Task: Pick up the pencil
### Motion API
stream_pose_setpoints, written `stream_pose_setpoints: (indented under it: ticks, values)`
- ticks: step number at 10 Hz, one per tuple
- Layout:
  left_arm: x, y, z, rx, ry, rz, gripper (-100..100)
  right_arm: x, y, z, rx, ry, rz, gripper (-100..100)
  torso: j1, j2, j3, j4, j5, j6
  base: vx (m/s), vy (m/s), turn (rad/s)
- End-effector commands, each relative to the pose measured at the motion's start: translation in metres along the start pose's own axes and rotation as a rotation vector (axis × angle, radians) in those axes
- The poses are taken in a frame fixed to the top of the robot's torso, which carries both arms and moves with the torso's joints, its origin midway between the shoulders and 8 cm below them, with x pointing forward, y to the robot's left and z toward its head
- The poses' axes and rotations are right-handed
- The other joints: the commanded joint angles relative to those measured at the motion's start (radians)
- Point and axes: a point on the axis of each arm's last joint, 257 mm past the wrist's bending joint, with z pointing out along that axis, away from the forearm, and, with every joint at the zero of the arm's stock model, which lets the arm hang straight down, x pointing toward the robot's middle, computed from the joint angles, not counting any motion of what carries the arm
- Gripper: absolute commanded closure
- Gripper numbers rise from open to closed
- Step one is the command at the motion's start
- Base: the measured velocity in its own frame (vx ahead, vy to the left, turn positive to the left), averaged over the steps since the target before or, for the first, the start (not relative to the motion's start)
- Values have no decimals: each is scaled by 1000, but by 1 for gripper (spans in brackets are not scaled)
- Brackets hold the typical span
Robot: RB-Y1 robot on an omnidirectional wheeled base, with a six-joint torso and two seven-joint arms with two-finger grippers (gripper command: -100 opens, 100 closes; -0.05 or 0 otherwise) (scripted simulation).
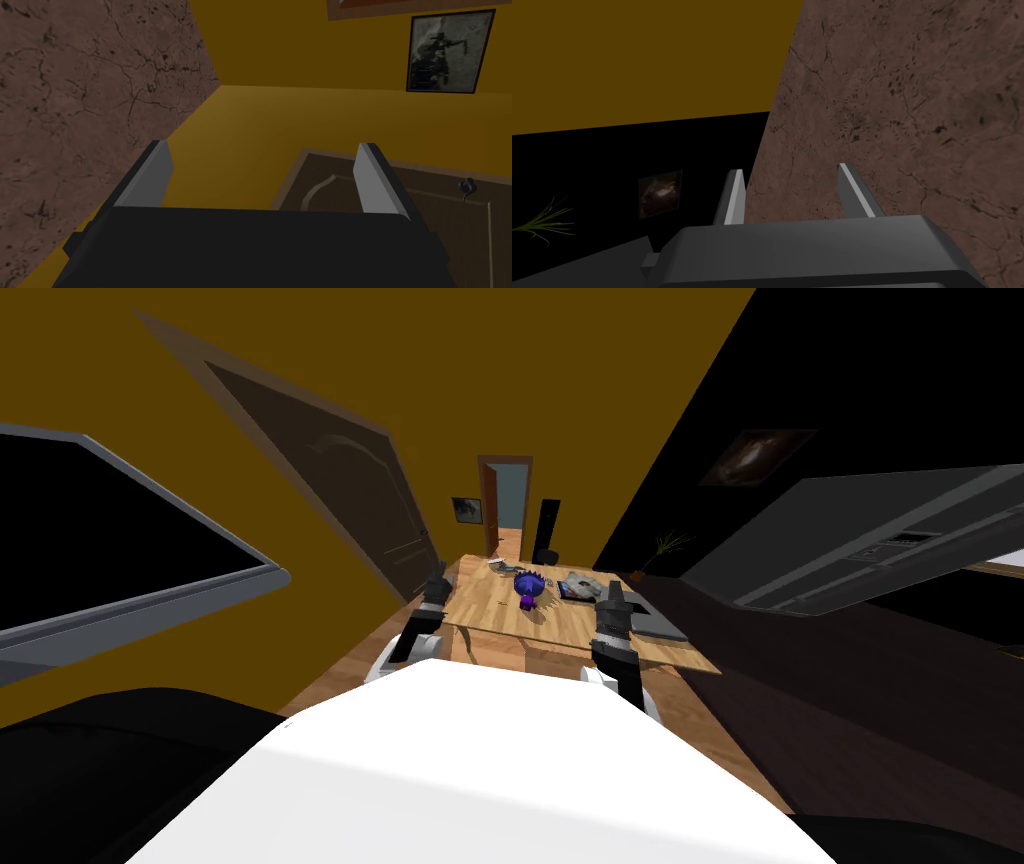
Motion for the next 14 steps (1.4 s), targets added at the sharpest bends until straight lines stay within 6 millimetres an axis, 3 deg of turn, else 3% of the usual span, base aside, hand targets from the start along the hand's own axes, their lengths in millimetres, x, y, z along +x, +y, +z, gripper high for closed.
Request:
stream_pose_setpoints:
  ticks: [1, 4, 5, 9, 10, 11, 12, 13, 14]
  values:
    - [0, 6, 2, -23, 7, -10, -100, 0, 0, 0, 0, 0, 0, 0, 0, 0, 0, 0, 0, 0, -6, 52, -93]
    - [-12, 52, 7, -150, 33, -61, -100, 0, 0, 0, 0, 0, 0, 0, -1, 0, 0, 0, 0, 0, -15, 48, -283]
    - [-12, 53, 7, -153, 30, -74, -100, 0, 0, 0, 0, 0, 0, 0, 0, 0, 0, 0, 0, 0, -14, 46, -120]
    - [-29, 114, 3, -325, 40, -143, -100, 0, 0, 0, 0, 0, 0, 0, -1, -1, 0, 0, 0, -1, -9, 45, -282]
    - [-29, 116, 2, -334, 36, -162, -100, 0, 0, 0, 0, 0, 0, 0, -1, -1, -1, 0, 0, 0, -3, 32, -139]
    - [-36, 138, -3, -397, 36, -177, -100, 0, 0, 0, 0, 0, 0, 0, -2, -2, -1, 0, 0, -1, -4, 36, -257]
    - [-36, 140, -3, -404, 32, -196, -100, 0, 0, 0, 0, 0, 0, 0, -2, -2, -1, 0, 0, 0, -7, 37, -196]
    - [-44, 164, -10, -478, 28, -213, -100, 0, 0, 0, 0, 0, 0, 0, -2, -2, -1, 0, 0, -1, -12, 37, -350]
    - [-43, 164, -10, -478, 24, -232, -100, 0, 0, 0, 0, 0, 0, 0, -2, -1, -1, 0, 0, 0, -14, 37, -159]
